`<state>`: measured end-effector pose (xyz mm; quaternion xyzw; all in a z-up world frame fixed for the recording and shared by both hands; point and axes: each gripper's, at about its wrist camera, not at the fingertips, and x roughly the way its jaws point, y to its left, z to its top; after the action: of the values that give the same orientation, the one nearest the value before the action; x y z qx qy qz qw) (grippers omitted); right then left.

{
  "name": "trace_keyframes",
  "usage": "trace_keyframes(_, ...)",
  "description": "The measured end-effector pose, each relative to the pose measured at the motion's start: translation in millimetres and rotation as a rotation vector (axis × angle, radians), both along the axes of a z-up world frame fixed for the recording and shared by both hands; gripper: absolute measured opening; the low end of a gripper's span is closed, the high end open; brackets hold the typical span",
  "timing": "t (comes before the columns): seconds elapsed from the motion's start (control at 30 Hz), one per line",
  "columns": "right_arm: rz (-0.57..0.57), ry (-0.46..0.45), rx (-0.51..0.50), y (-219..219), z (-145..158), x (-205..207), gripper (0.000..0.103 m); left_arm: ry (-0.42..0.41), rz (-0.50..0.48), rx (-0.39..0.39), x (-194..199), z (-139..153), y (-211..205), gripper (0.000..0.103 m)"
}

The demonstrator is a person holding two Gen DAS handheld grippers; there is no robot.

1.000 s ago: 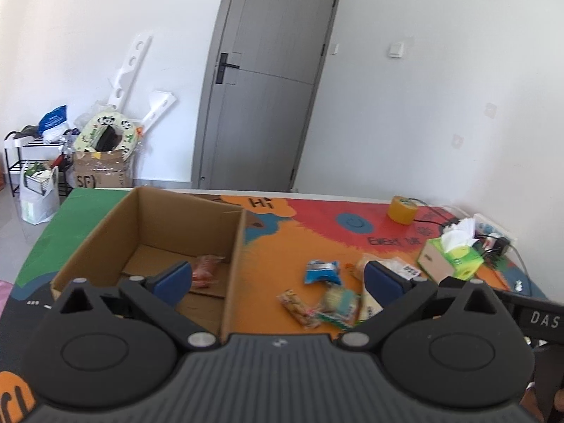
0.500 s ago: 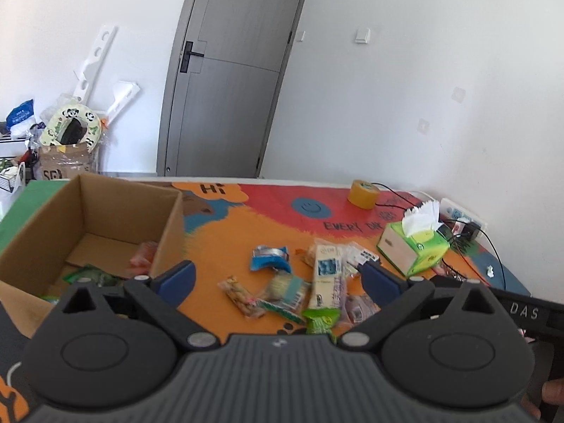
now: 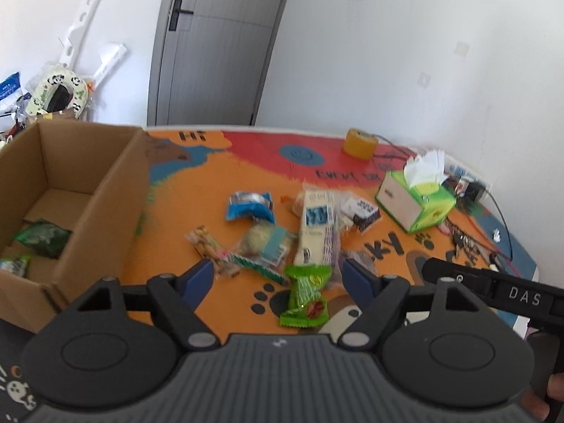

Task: Organize snacks
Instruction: 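Grasp the green packet with the left gripper while the right grasps the clear pastry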

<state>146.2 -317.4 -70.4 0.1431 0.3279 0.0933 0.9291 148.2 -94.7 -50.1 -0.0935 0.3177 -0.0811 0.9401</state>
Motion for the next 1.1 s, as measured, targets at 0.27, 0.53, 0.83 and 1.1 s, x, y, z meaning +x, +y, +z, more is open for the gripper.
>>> trace_keyframes(0.27,0.012,0.051,0.008,-3,-19,16,0.065,0.059,-0.025,0.01,18,-21,-17,0.065)
trace_keyframes(0.53,0.046,0.065,0.006,-3,-28,27,0.064,0.104,-0.025,0.009,38,-38,-30,0.055)
trace_keyframes(0.83,0.063,0.088,0.019,-5,-38,37,0.062,0.139,-0.034,0.005,52,-54,-40,0.045)
trace_keyframes(1.1,0.074,0.093,0.022,0,-43,48,0.062,0.121,-0.041,-0.014,52,-52,-34,0.028)
